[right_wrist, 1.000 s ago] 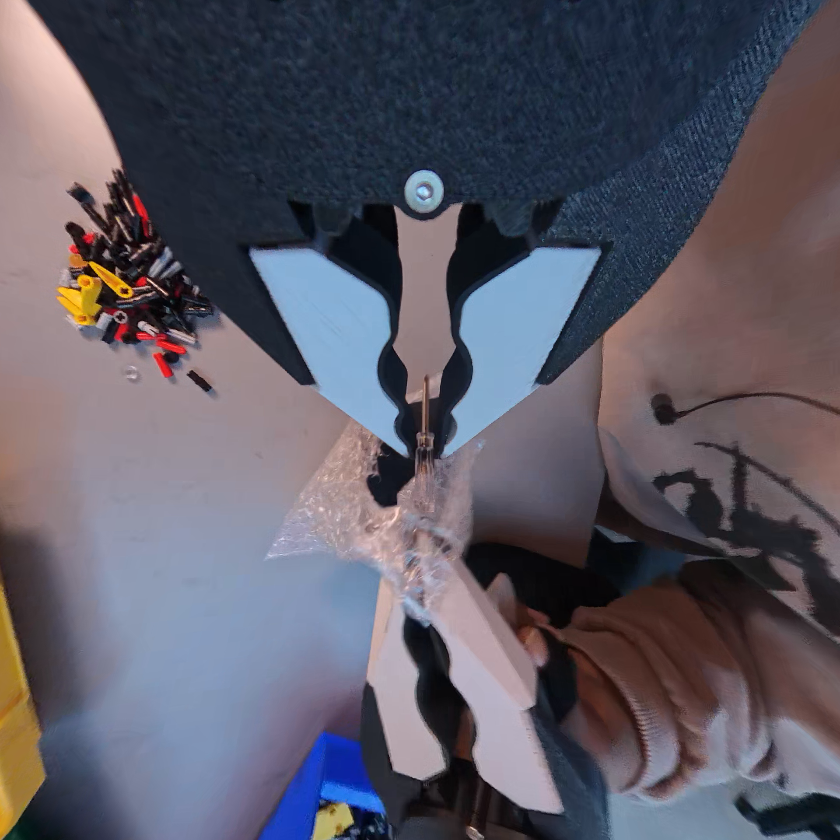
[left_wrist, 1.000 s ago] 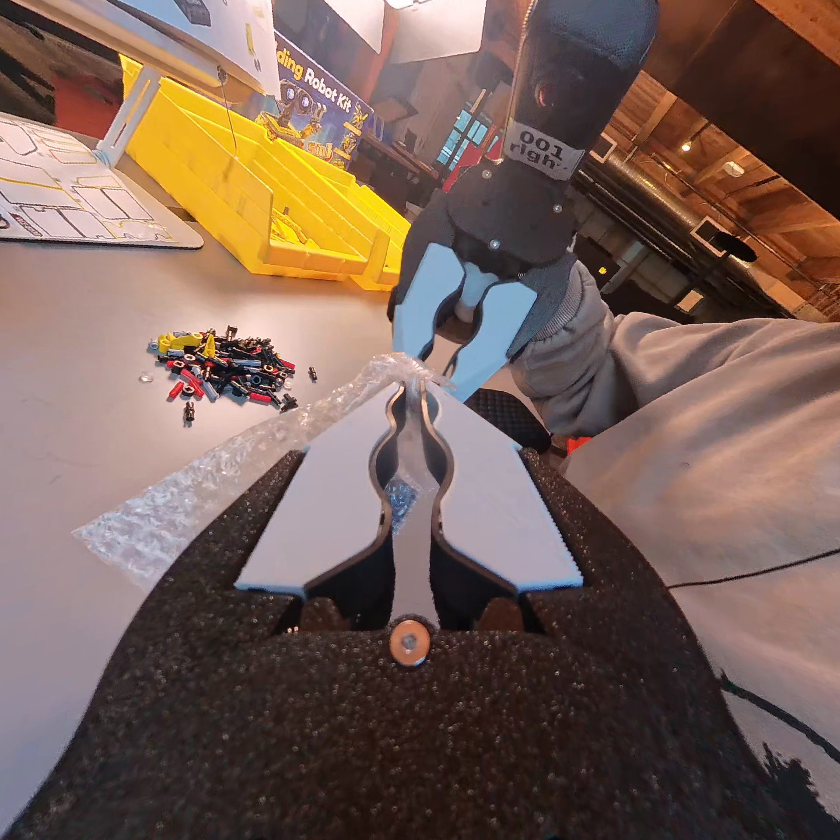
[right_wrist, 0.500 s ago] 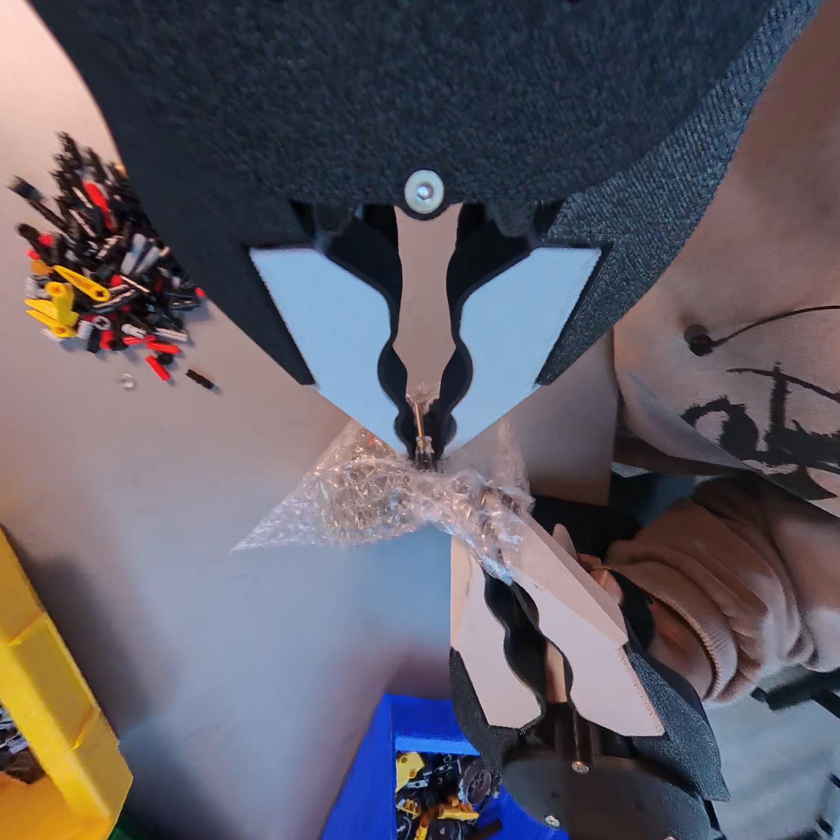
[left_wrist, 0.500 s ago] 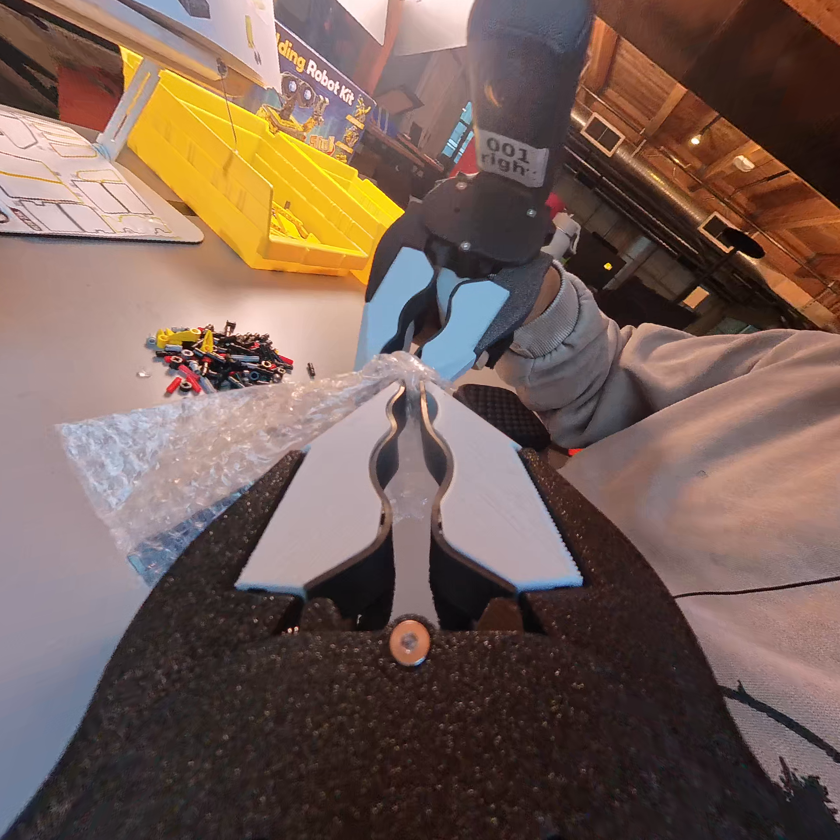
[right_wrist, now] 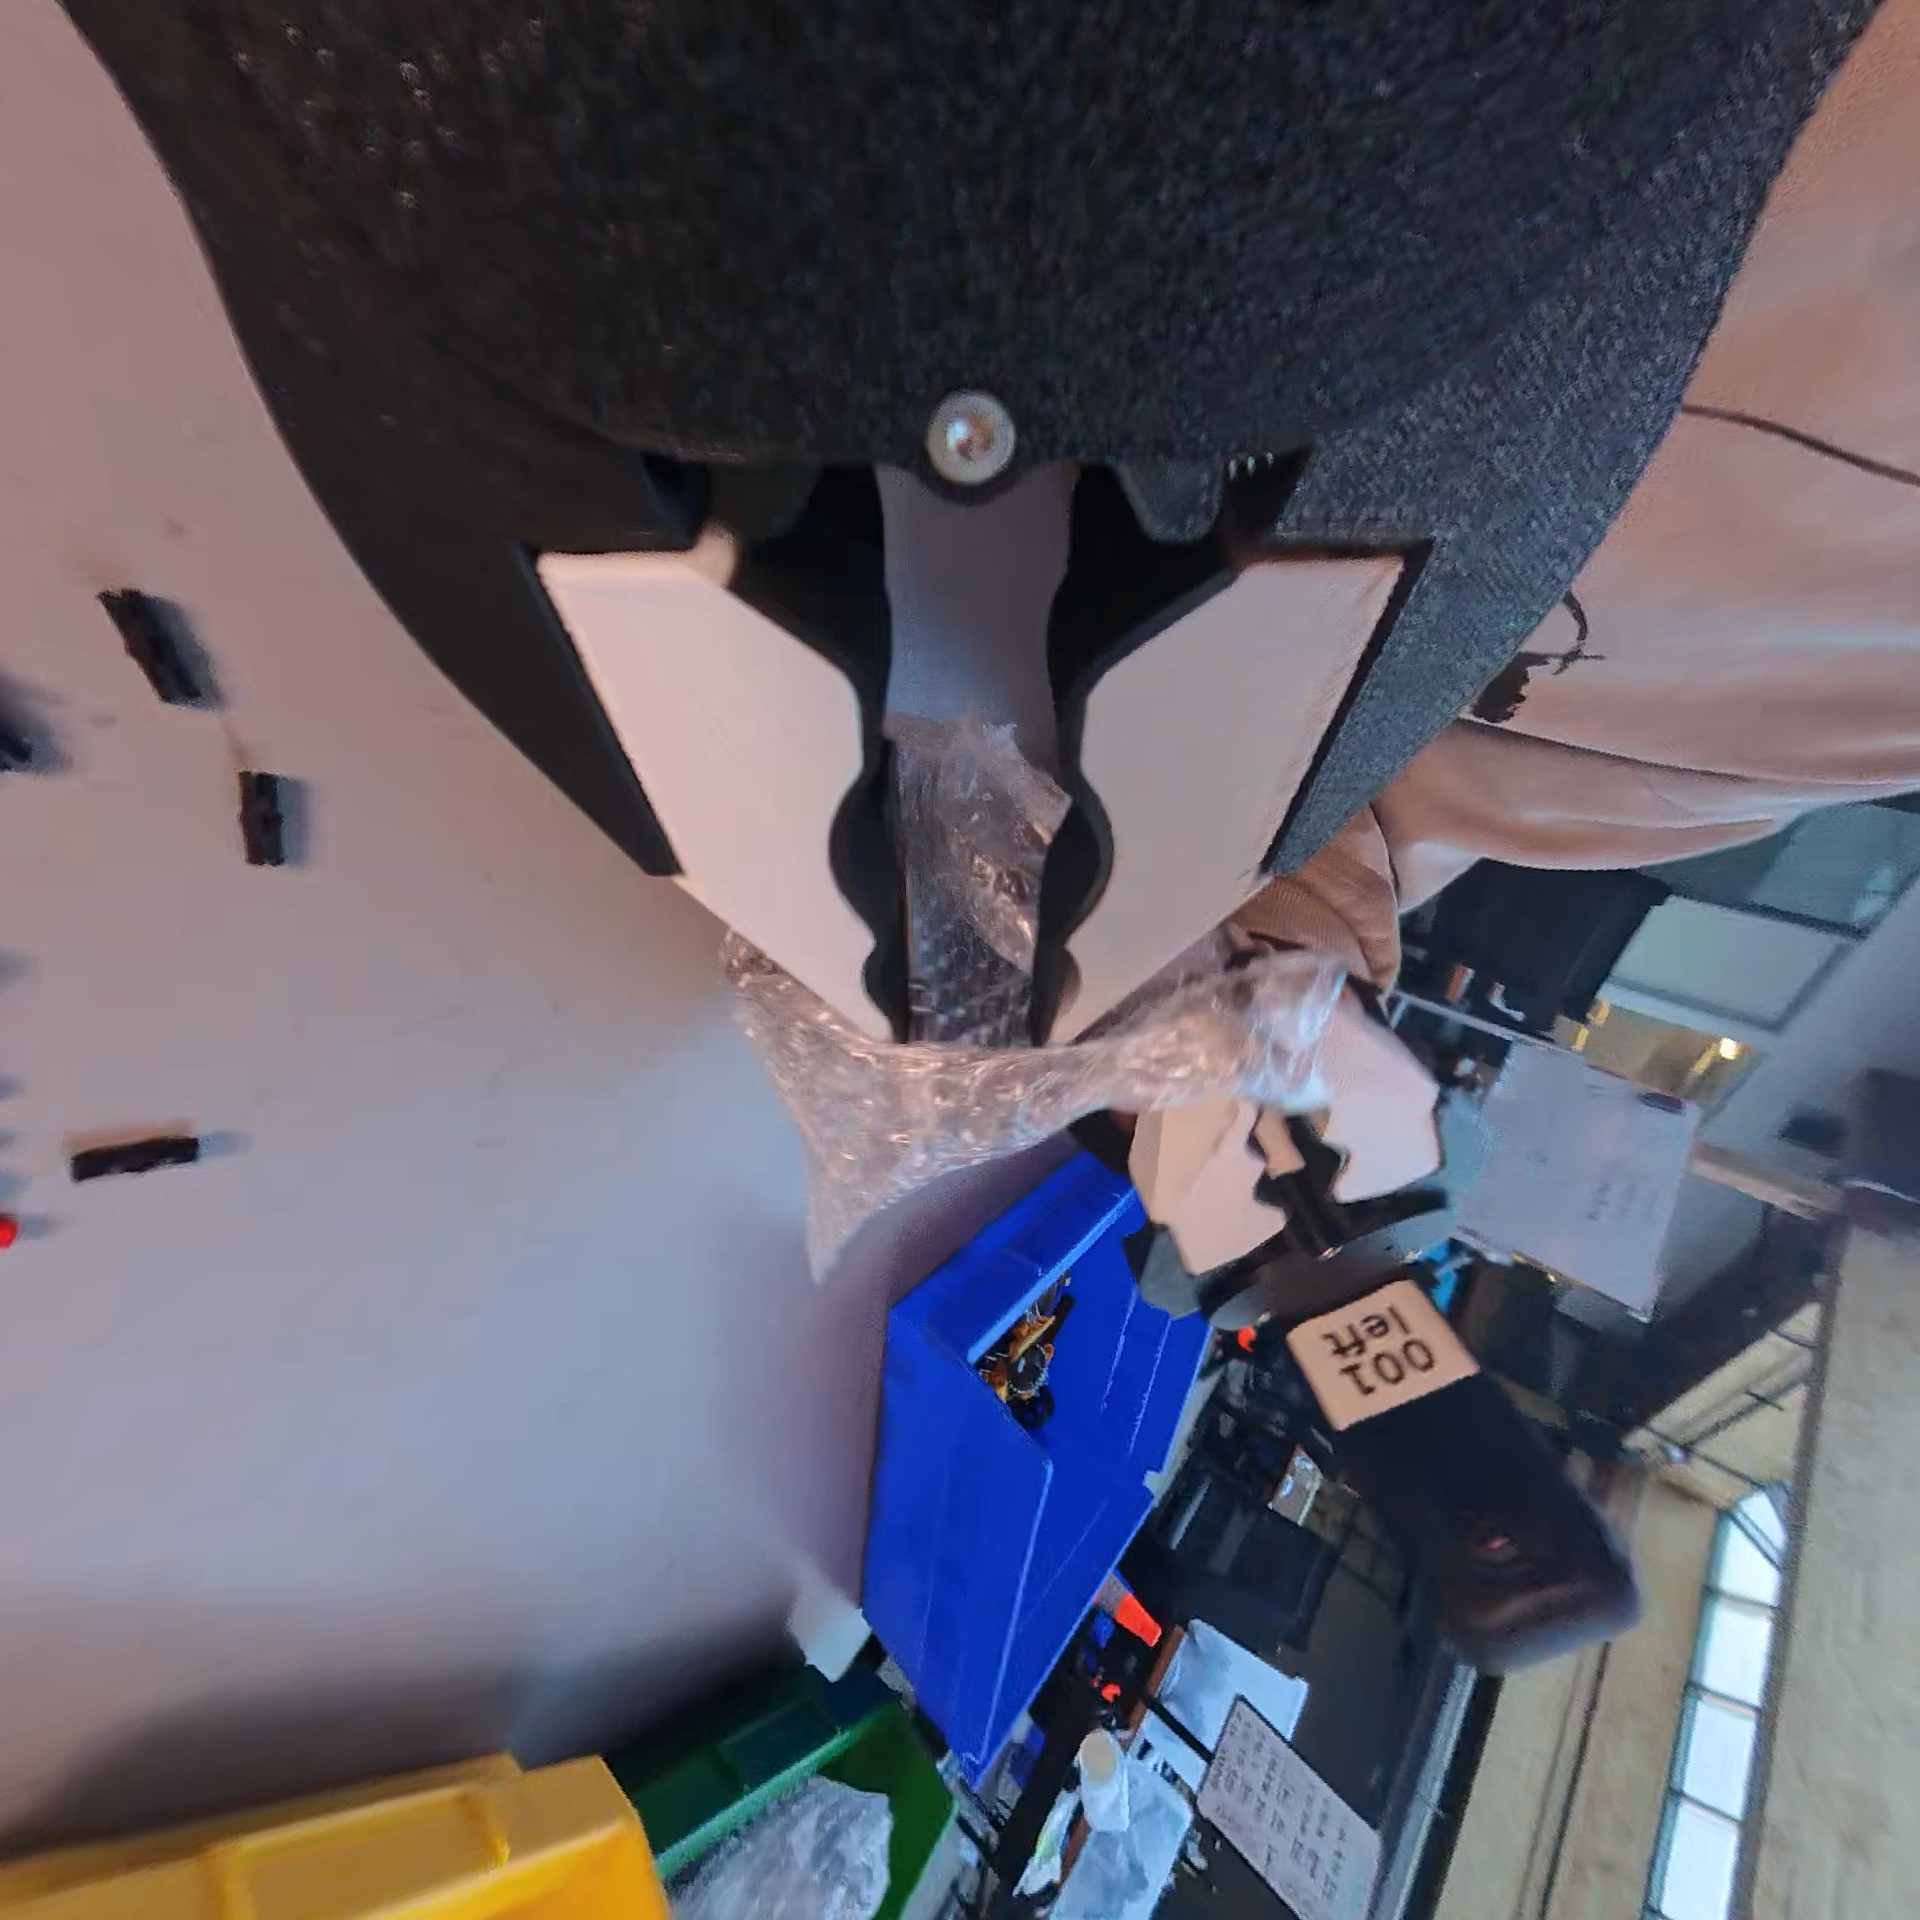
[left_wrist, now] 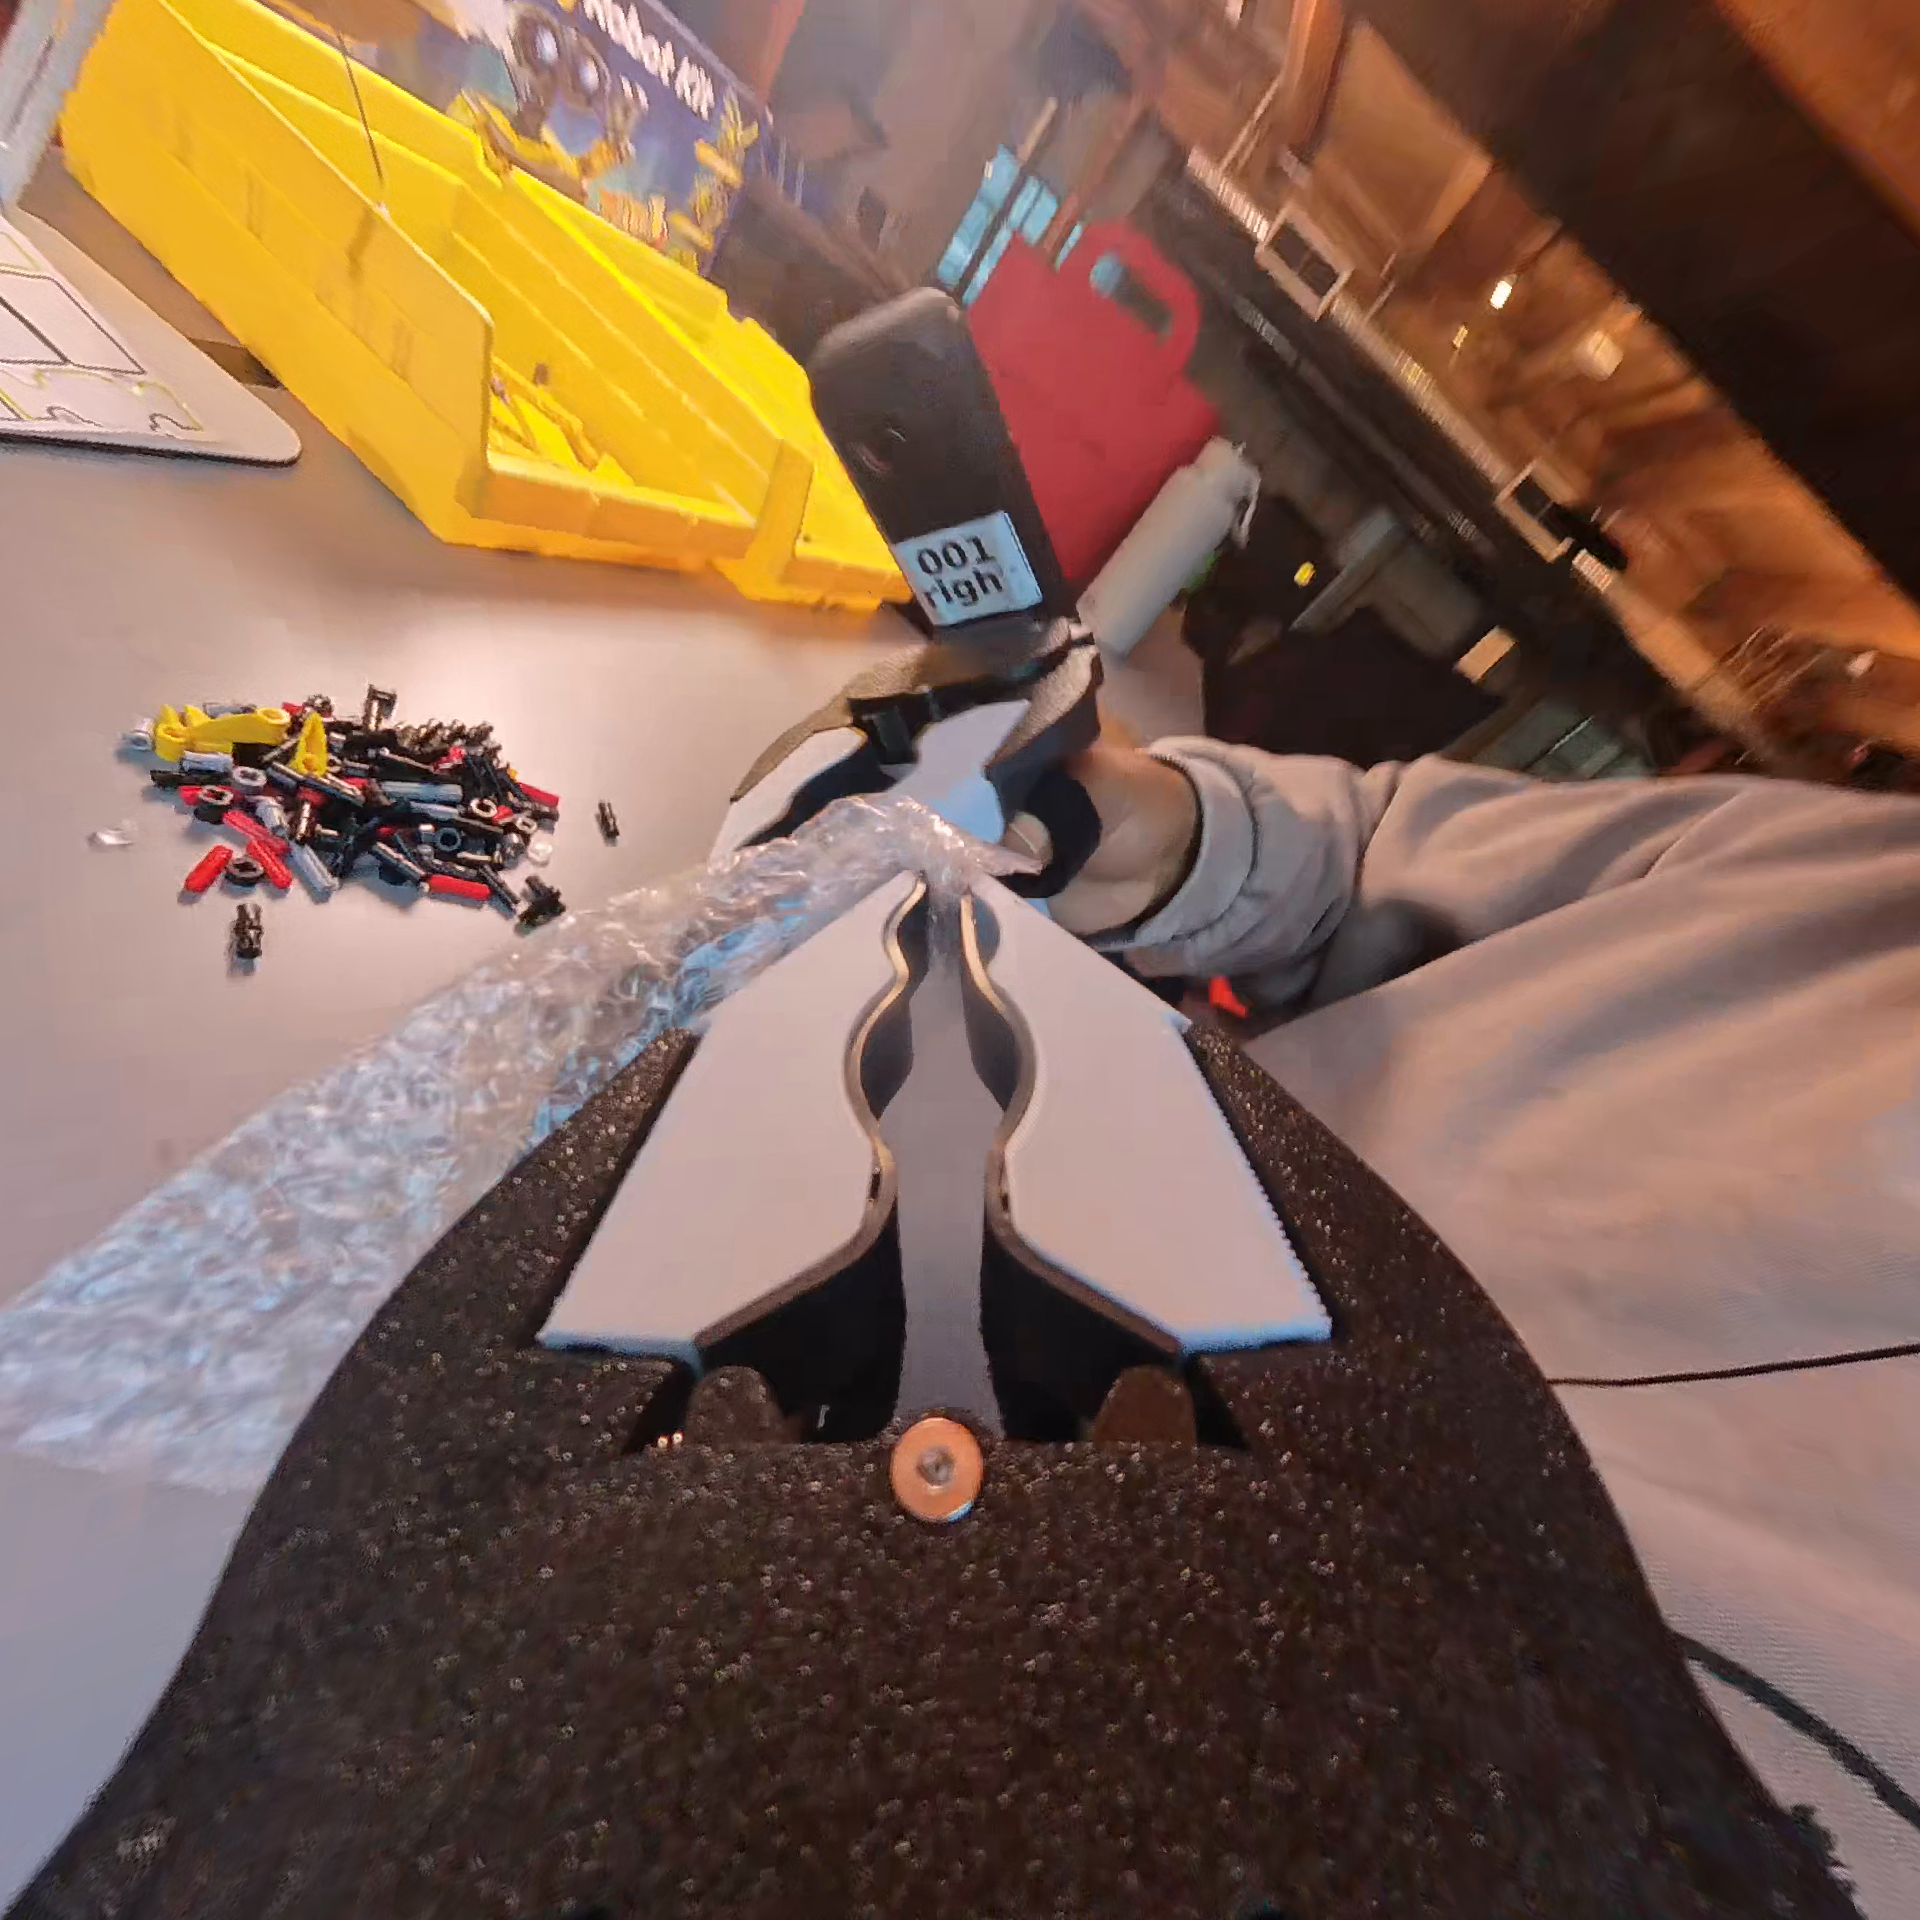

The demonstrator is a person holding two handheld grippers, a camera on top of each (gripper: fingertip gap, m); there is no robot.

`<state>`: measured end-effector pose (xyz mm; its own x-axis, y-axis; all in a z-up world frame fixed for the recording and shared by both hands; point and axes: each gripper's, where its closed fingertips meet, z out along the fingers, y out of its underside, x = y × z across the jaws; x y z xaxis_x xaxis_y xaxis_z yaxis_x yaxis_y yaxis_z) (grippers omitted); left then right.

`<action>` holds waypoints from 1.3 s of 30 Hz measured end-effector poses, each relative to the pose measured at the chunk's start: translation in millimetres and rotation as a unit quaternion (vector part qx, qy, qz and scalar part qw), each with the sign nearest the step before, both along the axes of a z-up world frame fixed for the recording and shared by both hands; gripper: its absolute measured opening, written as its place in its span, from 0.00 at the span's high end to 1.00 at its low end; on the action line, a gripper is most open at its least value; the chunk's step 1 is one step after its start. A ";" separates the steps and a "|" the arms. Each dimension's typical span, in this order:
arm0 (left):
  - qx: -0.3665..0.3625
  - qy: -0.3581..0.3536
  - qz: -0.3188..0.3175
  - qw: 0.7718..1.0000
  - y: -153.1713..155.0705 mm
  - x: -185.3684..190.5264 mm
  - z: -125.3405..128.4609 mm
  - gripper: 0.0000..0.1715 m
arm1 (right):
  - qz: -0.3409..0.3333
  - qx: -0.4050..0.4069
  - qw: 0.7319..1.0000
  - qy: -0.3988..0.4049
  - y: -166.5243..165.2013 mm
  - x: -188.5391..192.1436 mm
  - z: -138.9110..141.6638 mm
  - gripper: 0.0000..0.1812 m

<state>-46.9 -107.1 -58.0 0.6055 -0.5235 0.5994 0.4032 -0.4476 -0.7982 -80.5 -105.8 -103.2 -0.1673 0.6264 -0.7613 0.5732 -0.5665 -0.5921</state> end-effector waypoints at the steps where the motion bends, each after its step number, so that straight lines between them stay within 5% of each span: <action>1: 0.003 -0.023 0.003 1.000 0.0 -6.7 5.3 0.99 | 0.007 0.019 1.000 0.007 0.6 1.6 6.5 0.83; 10: 0.019 -0.094 0.012 0.995 -5.0 -27.3 16.1 0.98 | 0.046 0.175 0.978 0.102 3.7 27.4 50.5 0.71; 14: 0.013 -0.130 0.034 0.991 -0.9 -46.0 14.1 0.98 | 0.095 0.274 0.948 0.127 -0.1 40.2 41.8 0.70; 18: 0.007 -0.141 0.035 0.989 2.3 -47.0 12.6 0.99 | 0.139 0.395 0.896 0.146 -19.7 41.3 23.2 0.70; 21: 0.006 -0.130 0.008 0.991 0.8 -34.8 13.1 0.98 | 0.124 0.544 0.816 0.150 -13.3 25.4 2.5 0.70; 23: 0.009 -0.113 0.025 0.993 2.3 -38.5 12.6 0.98 | 0.134 0.612 0.764 0.153 -9.8 19.8 -5.9 0.94; 28: 0.019 -0.049 0.083 0.995 1.9 -54.9 9.1 0.99 | 0.171 0.515 0.819 0.185 -29.1 22.9 8.4 0.98; 31: 0.024 -0.044 0.085 0.995 -0.7 -57.0 10.4 0.99 | 0.198 0.385 0.878 0.202 -31.2 29.4 28.1 0.68; 32: 0.027 -0.043 0.086 0.995 -1.8 -58.4 10.7 0.99 | 0.190 0.341 0.895 0.215 -23.6 28.6 42.2 0.66; 35: 0.036 -0.048 0.076 0.995 -5.8 -59.1 10.9 0.99 | 0.062 0.299 0.926 0.224 49.9 -3.5 71.8 0.79; 39: 0.042 -0.064 0.068 0.995 -7.0 -60.0 10.2 0.99 | -0.084 0.433 0.896 0.050 199.4 -65.9 2.8 0.78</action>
<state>-106.9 -114.2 -47.8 0.5951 -0.4936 0.6342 0.5566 -0.3160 -0.7683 -146.4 93.6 -100.4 -0.0560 0.9978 0.0360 0.4417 0.0571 -0.8954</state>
